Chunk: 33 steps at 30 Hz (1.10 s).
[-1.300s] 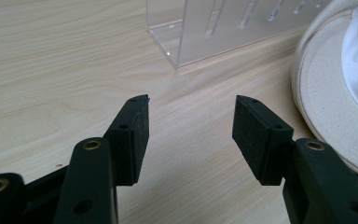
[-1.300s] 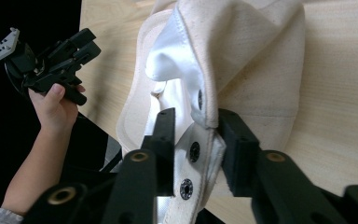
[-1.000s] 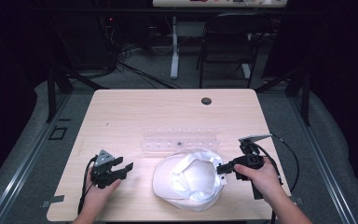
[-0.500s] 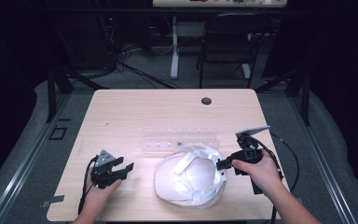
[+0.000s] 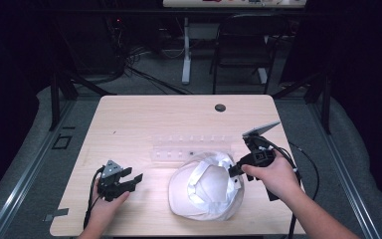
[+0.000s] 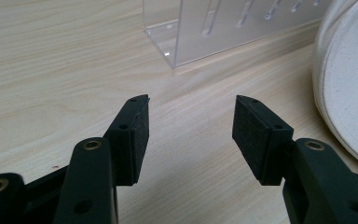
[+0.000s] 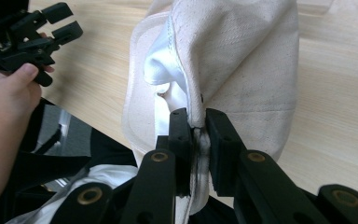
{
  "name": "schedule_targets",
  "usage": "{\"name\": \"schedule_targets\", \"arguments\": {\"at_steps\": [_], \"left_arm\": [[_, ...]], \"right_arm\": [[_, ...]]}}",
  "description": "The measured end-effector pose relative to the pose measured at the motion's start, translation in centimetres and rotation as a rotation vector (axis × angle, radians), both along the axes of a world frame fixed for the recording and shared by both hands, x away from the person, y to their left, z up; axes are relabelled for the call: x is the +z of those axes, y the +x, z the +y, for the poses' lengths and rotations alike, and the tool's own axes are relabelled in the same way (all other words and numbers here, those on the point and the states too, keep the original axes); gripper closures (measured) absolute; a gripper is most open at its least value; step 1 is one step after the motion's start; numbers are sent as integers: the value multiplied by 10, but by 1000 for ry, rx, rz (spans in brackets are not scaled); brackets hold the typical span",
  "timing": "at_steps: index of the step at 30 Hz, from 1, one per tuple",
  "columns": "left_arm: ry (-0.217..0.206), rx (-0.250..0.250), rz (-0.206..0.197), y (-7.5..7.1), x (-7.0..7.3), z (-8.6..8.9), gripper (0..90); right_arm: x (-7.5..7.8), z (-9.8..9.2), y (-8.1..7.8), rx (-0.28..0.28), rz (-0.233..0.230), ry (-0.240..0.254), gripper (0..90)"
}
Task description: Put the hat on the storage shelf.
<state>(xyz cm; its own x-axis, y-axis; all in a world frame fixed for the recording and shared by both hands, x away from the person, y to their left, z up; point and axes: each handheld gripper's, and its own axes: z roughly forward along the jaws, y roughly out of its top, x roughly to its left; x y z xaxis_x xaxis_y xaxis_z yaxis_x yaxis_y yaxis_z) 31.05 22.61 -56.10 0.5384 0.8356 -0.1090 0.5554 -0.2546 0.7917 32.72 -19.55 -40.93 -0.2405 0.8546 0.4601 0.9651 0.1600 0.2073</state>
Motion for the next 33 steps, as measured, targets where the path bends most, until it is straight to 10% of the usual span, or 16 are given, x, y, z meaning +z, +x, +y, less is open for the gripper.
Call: {"name": "schedule_targets", "arguments": {"at_steps": [33], "left_arm": [[7,-13,9,0,0,-2,467]], "right_arm": [[63,46,13,48,-7,-169,816]]}}
